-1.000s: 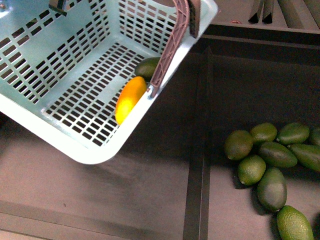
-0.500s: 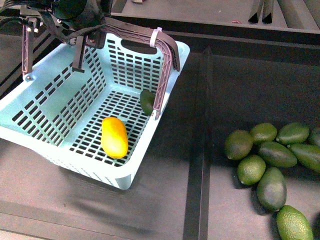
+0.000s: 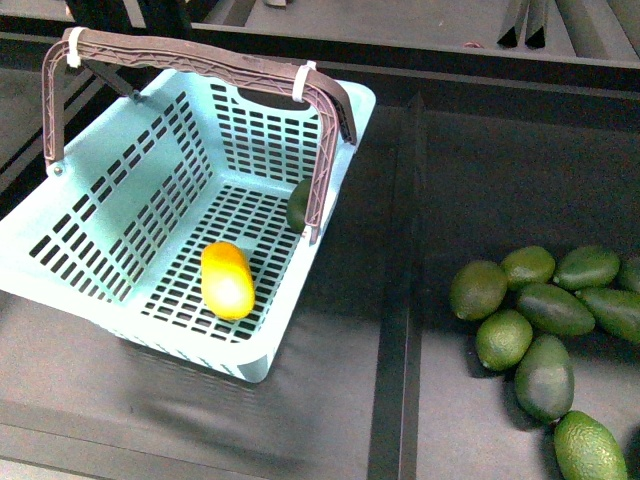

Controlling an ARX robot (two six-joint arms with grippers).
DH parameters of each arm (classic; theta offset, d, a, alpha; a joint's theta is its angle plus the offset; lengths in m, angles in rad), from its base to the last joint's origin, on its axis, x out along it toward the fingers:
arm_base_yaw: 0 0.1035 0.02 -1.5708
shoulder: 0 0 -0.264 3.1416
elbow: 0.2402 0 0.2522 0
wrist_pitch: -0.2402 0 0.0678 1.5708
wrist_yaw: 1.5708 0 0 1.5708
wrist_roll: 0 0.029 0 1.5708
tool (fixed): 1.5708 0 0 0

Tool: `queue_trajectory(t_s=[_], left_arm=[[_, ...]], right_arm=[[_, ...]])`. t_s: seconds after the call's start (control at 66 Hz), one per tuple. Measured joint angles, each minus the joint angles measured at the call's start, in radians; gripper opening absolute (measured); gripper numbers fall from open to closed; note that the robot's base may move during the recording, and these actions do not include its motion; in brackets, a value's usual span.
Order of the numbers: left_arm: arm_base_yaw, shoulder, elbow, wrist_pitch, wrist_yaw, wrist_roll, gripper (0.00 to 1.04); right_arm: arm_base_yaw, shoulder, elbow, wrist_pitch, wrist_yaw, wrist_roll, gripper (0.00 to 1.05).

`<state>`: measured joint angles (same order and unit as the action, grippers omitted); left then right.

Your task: Pick mango and avocado into basket

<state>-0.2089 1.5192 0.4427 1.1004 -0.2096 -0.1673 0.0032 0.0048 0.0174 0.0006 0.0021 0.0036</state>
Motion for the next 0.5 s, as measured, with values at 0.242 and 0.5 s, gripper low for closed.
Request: queue_trajectory(t_s=[0.242,0.5], left_arm=[[0.090,-0.228,-0.267,0.007,0.095,0.147,0.02],[0.178,-0.485,-0.369,-0.153,0.200,0.154,0.02]], right_arm=[[0.000,0.000,0.000,0.000,0.000,0.000,0.96],[0.000,0.000,0.000,0.000,0.000,0.000,0.96]])
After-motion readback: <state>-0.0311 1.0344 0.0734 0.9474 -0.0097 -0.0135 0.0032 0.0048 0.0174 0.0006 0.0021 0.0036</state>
